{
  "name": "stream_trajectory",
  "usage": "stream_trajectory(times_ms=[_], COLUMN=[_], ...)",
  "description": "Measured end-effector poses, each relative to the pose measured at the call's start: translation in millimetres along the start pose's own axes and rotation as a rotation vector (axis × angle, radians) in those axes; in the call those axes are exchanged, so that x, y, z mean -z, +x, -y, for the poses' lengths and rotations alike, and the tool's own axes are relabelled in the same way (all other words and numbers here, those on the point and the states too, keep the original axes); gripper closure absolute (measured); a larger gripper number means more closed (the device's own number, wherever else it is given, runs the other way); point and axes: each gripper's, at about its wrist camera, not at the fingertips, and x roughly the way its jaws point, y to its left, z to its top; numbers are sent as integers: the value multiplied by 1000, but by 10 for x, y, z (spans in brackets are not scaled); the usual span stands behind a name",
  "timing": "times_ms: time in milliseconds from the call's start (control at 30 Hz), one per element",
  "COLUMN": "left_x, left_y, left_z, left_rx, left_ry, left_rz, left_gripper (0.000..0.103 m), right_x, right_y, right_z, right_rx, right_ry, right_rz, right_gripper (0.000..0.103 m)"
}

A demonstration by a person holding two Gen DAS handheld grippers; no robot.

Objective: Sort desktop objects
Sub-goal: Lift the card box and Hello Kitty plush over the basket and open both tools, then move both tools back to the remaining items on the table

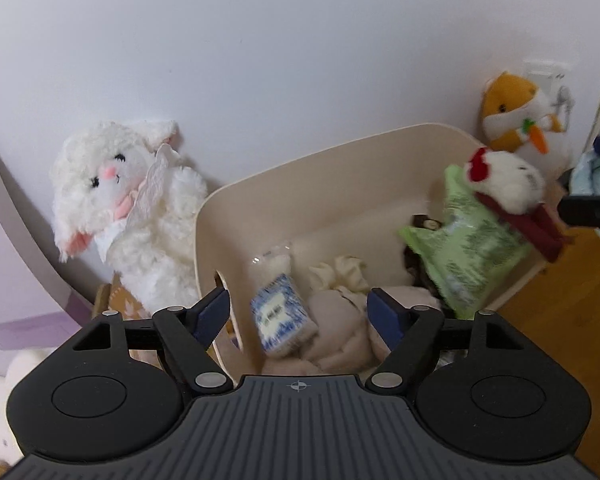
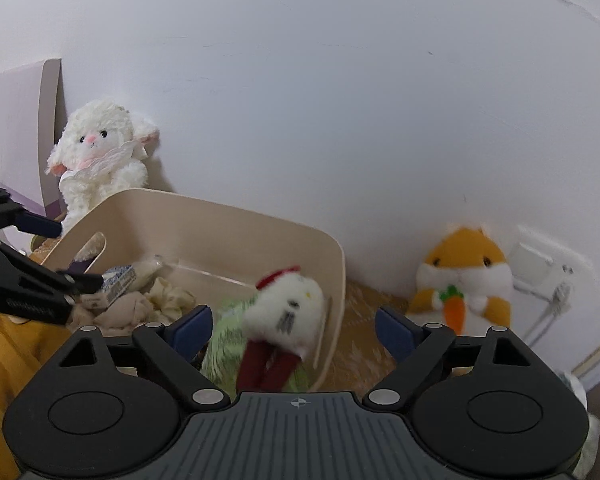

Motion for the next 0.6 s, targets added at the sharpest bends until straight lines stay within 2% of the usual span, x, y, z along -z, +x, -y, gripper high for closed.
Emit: stream_trajectory(times_ms=[133, 367, 467, 600], left_x=[155, 602, 848, 1203], left_y=[-244, -604, -710, -884], left_z=[24, -34, -61, -82], left_rx=[-11, 39, 57, 59], left_ry=[17, -16, -57, -121], left_rz=[12, -50, -90, -111], left_gripper=[25, 24, 24, 24], right_x=[150, 484, 723, 1060], right_y=[-165, -520, -577, -672], right_z=[84, 268, 274, 142], right_rx=[-23, -83, -130, -140], right_ry=[34, 206, 267, 329], right_rz=[-7, -11, -55, -126], right_gripper=[7, 2, 0, 0])
